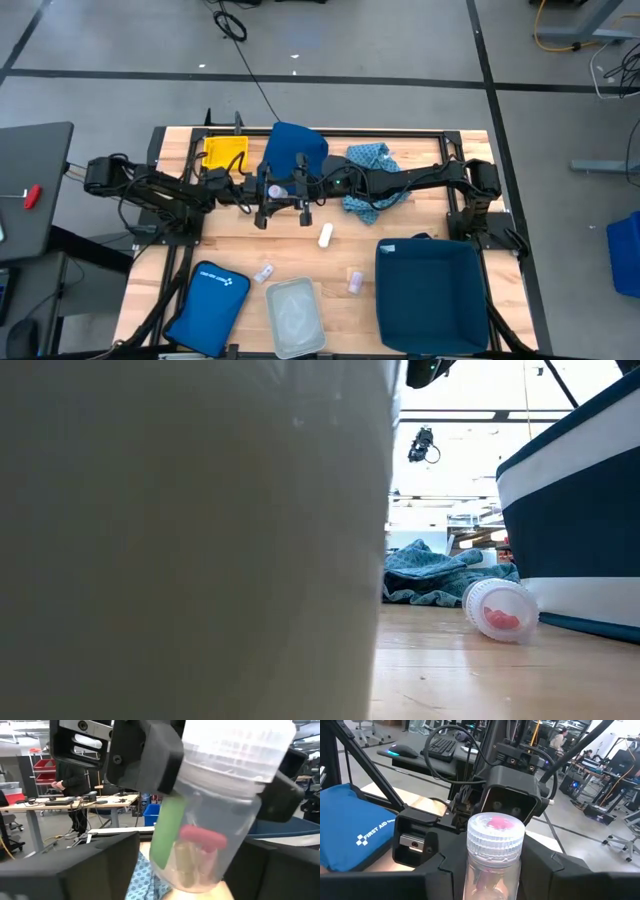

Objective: Pick & place medical supplies in basket/bin
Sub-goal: Put the top right white pill bottle into the yellow bin

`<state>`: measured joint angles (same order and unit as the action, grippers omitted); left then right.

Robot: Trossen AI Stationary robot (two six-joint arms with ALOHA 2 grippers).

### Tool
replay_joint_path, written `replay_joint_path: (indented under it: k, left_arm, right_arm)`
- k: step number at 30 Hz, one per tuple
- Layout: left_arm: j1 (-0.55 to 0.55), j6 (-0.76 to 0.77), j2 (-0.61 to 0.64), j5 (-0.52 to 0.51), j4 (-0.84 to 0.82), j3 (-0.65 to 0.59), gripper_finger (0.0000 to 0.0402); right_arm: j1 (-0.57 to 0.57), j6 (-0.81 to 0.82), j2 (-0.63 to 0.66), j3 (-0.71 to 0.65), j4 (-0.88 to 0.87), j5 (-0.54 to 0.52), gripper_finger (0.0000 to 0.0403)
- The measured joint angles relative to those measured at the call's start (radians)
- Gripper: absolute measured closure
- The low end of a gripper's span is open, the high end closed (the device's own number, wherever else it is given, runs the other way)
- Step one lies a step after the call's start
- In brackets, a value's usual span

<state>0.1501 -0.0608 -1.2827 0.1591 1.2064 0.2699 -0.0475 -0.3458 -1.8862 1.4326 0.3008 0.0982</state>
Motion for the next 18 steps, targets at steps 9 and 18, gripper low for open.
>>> replay_joint_path:
  k: [9, 18]
  left_arm:
    - [0.000, -0.007, 0.001, 0.025, 0.019, 0.000, 0.0256]
    - [0.000, -0.003, 0.001, 0.017, 0.018, 0.000, 0.0258]
  right_arm:
    - [0.000, 0.005, 0.000, 0.000, -0.005, 0.004, 0.0262]
    - [0.000, 0.021, 0.000, 0.000, -0.006, 0.008, 0.0262]
